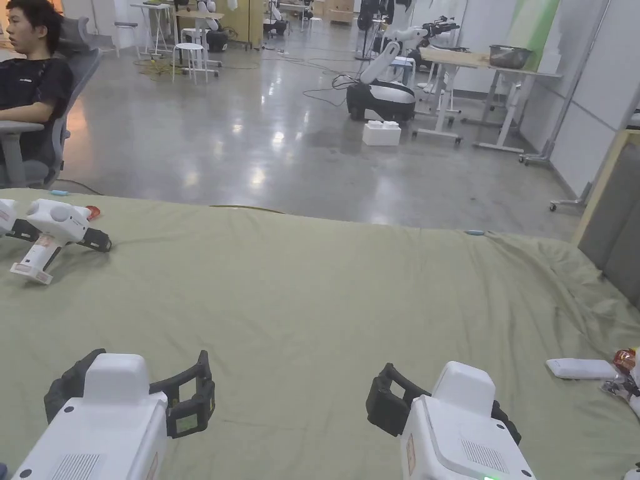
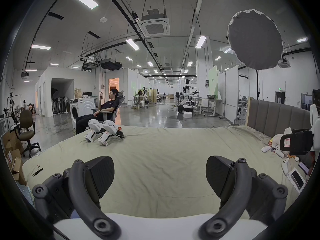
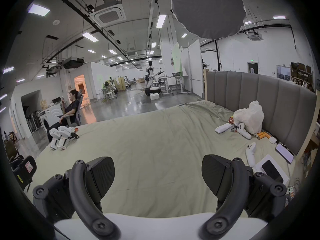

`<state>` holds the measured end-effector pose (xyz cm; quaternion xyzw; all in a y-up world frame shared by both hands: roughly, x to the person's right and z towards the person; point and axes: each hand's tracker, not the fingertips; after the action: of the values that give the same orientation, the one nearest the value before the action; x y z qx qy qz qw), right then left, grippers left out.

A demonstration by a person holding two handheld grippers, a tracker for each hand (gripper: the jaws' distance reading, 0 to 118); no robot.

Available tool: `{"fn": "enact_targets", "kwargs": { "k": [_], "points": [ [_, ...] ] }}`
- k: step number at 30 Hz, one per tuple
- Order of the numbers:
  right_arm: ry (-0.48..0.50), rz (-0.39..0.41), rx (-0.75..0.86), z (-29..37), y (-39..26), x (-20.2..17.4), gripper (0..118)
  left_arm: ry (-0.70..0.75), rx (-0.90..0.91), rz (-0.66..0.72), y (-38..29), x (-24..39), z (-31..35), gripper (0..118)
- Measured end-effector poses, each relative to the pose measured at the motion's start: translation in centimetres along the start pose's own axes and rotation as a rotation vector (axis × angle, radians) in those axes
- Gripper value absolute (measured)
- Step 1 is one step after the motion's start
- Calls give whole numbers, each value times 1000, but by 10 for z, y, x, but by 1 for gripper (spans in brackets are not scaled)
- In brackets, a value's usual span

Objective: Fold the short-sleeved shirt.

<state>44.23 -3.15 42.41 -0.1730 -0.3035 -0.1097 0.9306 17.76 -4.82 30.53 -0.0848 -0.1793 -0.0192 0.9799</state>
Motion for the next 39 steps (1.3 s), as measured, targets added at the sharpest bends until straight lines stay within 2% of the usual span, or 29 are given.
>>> {"fn": "enact_targets", "kwargs": {
  "k": [9,21,28,32,34,37,39],
  "points": [
    [-30,34,-57,-9,0,-3,104,-22,-2,-12,4,4,1,109],
    [-28,46,-47,-7,-1,2,104,-17,-15,-9,3,0,2,109],
    [95,36,3,-6,-7,12,104,-13,-3,-9,3,-1,2,109],
    [56,66,57,-5,-8,11,104,-8,0,-22,4,-1,2,109],
    [42,56,59,-7,-7,11,104,-9,3,-19,5,-1,2,109],
    [52,34,69,-9,-7,16,104,-9,3,-13,5,-2,2,109],
    [61,48,86,-9,-8,17,104,-6,1,-16,6,-3,2,109]
  ]
}}
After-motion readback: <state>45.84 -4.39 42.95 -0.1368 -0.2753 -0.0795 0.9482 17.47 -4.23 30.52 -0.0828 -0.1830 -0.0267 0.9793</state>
